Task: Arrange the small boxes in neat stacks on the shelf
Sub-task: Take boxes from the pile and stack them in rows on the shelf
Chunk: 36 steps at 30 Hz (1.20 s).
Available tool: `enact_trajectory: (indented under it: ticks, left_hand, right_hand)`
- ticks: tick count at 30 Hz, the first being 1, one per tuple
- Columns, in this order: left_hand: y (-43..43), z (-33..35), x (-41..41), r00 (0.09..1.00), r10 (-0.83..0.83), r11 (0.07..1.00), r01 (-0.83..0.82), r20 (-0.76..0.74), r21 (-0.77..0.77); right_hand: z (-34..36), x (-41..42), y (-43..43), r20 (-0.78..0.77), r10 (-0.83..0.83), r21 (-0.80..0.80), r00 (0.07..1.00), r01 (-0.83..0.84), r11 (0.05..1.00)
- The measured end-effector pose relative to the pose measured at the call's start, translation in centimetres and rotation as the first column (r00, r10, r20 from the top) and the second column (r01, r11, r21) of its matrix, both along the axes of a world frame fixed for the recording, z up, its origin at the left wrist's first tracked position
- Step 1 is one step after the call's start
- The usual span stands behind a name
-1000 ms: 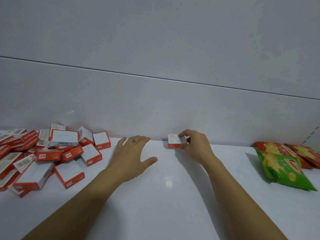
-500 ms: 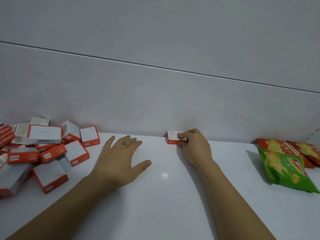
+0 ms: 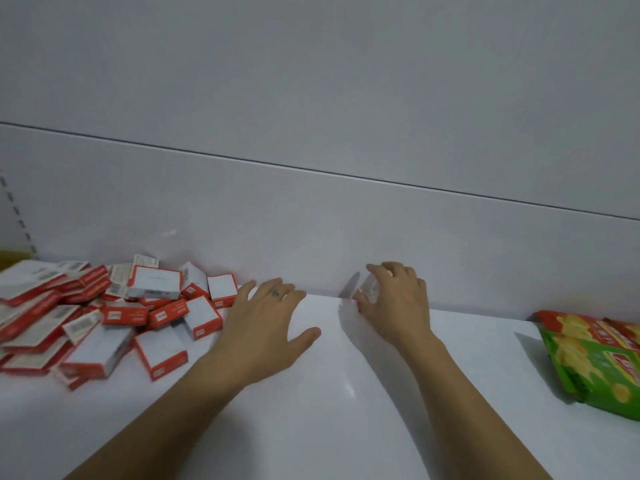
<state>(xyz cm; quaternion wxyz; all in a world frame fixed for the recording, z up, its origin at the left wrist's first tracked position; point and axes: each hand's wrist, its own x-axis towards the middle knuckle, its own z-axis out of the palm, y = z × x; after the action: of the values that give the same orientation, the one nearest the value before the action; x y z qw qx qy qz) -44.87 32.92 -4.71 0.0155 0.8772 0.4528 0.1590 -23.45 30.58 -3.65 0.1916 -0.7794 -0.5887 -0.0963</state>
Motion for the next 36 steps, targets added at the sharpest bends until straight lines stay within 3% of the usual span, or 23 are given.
enact_trajectory:
  ticks: [6,12,16,19,30,36]
  left_hand:
    - [-0.2,2.2,-4.6,0.998,0.066,0.998,-0.065,-0.020,0.027]
    - [-2.0,3.1,-11.4,0.968,0.252,0.968,-0.252,-0.004,0.021]
    - [-3.7,2.9,-14.5,0.929,0.371,0.927,-0.371,-0.015,-0.048]
    - [-5.1,2.6,-15.8,0.928,0.373,0.926,-0.373,-0.017,-0.059]
    - [-6.2,1.0,-17.1,0.924,0.380,0.923,-0.381,-0.030,-0.048]
    - [-6.1,0.6,-16.7,0.934,0.357,0.933,-0.358,-0.027,-0.029]
  right_hand:
    - [2.9,-6.9,0.2,-0.010,0.363,-0.037,0.932,-0.363,0.931]
    - [2.7,-13.1,0.6,-0.002,0.500,-0.195,0.866,-0.490,0.850]
    - [1.0,-16.6,0.6,-0.079,0.570,-0.301,0.818,-0.565,0.769]
    - [0.1,-18.7,0.6,-0.103,0.584,-0.314,0.806,-0.583,0.749]
    - [-1.5,-23.0,0.2,-0.047,0.475,-0.244,0.878,-0.472,0.847]
    - [-1.4,-22.4,-0.3,-0.149,0.424,-0.255,0.893,-0.449,0.857]
